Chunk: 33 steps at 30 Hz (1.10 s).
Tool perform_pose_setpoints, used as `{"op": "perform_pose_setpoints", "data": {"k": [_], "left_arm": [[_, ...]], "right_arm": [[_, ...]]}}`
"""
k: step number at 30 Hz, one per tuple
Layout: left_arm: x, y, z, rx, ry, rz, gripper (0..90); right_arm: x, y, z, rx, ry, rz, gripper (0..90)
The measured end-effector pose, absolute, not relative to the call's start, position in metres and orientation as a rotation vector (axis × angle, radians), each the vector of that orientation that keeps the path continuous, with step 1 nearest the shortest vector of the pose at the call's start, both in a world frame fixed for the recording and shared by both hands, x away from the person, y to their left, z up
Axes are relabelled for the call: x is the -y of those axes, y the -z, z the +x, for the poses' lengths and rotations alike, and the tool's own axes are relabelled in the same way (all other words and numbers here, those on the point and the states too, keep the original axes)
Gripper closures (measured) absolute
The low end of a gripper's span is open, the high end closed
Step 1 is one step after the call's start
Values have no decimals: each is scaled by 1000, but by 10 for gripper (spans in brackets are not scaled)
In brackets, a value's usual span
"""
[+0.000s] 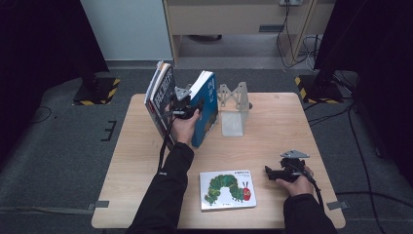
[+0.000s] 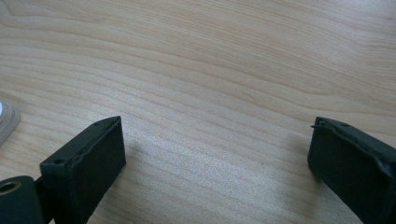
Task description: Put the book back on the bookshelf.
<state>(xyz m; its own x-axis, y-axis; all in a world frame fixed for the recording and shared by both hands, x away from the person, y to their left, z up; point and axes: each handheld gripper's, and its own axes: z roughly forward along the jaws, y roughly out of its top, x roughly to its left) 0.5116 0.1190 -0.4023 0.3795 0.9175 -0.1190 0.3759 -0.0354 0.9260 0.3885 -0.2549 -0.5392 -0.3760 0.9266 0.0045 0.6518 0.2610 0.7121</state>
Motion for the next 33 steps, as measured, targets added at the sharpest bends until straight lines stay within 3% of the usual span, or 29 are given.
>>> {"op": "perform_pose_setpoints", "data": {"k": [14,33], "left_arm": [[-120,407,486,-1078,-619,1628,554],[-128,402,478,-1146,-617,1637,580]], "right_arm": [[255,539,388,-2122,-891,1432,45],[255,539,389,-2126,-892,1426,44]]}}
